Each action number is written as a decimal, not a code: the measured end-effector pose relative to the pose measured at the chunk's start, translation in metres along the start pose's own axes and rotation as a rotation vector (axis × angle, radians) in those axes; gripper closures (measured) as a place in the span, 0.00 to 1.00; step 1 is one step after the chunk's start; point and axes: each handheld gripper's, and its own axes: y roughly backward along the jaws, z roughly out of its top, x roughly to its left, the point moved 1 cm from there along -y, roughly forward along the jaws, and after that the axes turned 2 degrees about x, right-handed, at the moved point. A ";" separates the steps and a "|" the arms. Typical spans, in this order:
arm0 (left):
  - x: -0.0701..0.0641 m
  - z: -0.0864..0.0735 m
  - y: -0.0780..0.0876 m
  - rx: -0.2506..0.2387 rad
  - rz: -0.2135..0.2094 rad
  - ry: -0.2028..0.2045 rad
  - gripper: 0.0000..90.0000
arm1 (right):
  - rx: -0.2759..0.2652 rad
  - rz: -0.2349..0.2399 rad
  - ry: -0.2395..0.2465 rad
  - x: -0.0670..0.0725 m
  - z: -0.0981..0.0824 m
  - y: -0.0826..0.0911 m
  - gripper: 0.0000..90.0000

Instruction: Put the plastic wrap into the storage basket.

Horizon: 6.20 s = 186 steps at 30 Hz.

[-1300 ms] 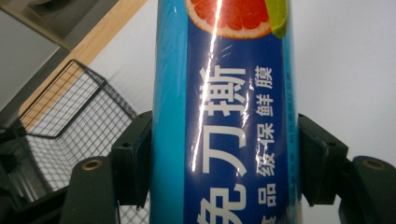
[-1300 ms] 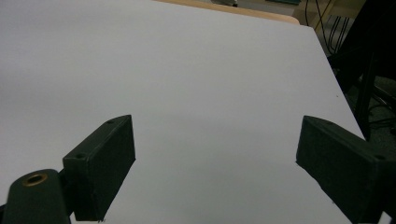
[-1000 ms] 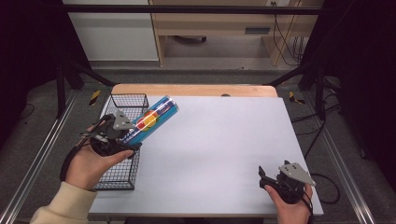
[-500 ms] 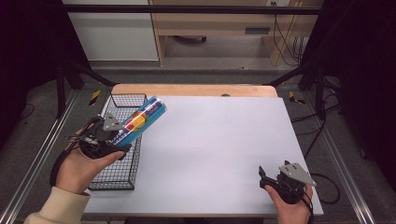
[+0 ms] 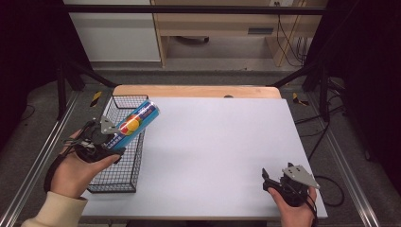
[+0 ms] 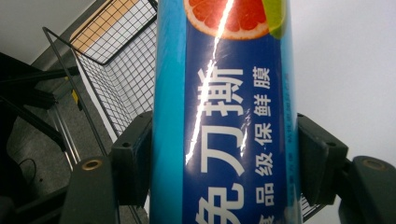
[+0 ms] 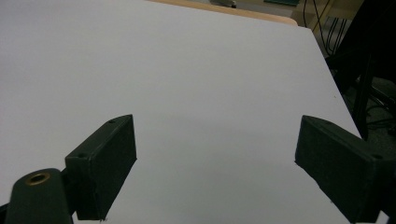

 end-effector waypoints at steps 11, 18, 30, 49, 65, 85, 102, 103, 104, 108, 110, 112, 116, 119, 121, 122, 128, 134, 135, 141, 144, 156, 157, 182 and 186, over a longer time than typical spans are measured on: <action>0.003 -0.007 -0.002 0.015 0.009 0.007 0.36 | 0.002 -0.001 -0.002 0.000 0.000 0.000 0.14; 0.006 -0.011 -0.004 0.031 0.013 0.018 0.36 | 0.004 -0.001 -0.002 0.000 0.000 0.000 0.14; 0.007 -0.011 -0.016 0.085 0.038 0.031 0.36 | 0.006 0.004 0.002 0.002 -0.001 0.000 0.14; 0.015 -0.011 -0.037 0.162 0.087 0.055 0.36 | -0.019 0.056 0.094 0.010 0.006 -0.004 0.16; 0.028 -0.017 -0.046 0.224 0.114 0.149 0.36 | -0.018 0.061 0.081 0.011 0.004 0.000 0.16; 0.025 -0.011 -0.056 0.332 0.174 0.101 0.36 | -0.025 0.054 0.064 0.008 0.004 0.002 0.16; 0.018 0.002 -0.061 0.403 0.209 0.046 0.36 | -0.024 0.054 0.053 0.006 0.004 0.002 0.16; 0.017 0.002 -0.062 0.400 0.211 0.049 0.36 | -0.024 0.053 0.053 0.006 0.004 0.002 0.16; 0.017 0.002 -0.061 0.408 0.211 0.037 0.36 | -0.024 0.054 0.052 0.006 0.004 0.002 0.16; 0.014 0.004 -0.062 0.414 0.208 0.034 0.36 | -0.023 0.055 0.052 0.006 0.004 0.002 0.16; 0.012 0.005 -0.063 0.414 0.208 0.035 0.36 | -0.024 0.055 0.053 0.006 0.004 0.002 0.16; 0.011 0.006 -0.063 0.426 0.210 0.024 0.36 | -0.024 0.056 0.054 0.006 0.003 0.002 0.16; 0.010 0.007 -0.063 0.424 0.222 0.018 0.36 | -0.023 0.057 0.052 0.006 0.003 0.002 0.16; 0.010 0.008 -0.063 0.431 0.223 0.015 0.36 | -0.022 0.057 0.052 0.006 0.003 0.002 0.16; 0.009 0.008 -0.062 0.434 0.224 0.012 0.36 | -0.022 0.057 0.052 0.006 0.003 0.002 0.16; 0.009 0.009 -0.062 0.435 0.227 0.011 0.36 | -0.021 0.057 0.051 0.006 0.003 0.002 0.16; 0.005 0.012 -0.059 0.444 0.244 -0.011 0.36 | -0.021 0.058 0.050 0.006 0.003 0.002 0.16; 0.005 0.015 -0.059 0.456 0.244 -0.010 0.36 | -0.015 0.062 0.053 0.007 0.003 0.001 0.16; 0.006 0.015 -0.060 0.460 0.242 -0.003 0.36 | -0.014 0.062 0.053 0.007 0.003 0.001 0.16; 0.011 0.015 -0.069 0.489 0.229 0.009 0.36 | -0.014 0.064 0.052 0.007 0.003 0.001 0.16; 0.013 0.015 -0.073 0.506 0.227 0.010 0.36 | -0.014 0.065 0.053 0.007 0.003 0.000 0.16; 0.011 0.016 -0.093 0.557 0.210 0.027 0.36 | -0.013 0.069 0.053 0.007 0.003 0.001 0.16; 0.011 0.016 -0.094 0.565 0.209 0.022 0.36 | -0.011 0.070 0.051 0.007 0.003 0.001 0.16; 0.007 0.010 -0.110 0.597 0.162 0.057 0.36 | -0.008 0.077 0.057 0.008 0.003 0.000 0.17; 0.007 0.008 -0.111 0.590 0.150 0.071 0.35 | -0.006 0.076 0.057 0.008 0.002 0.000 0.17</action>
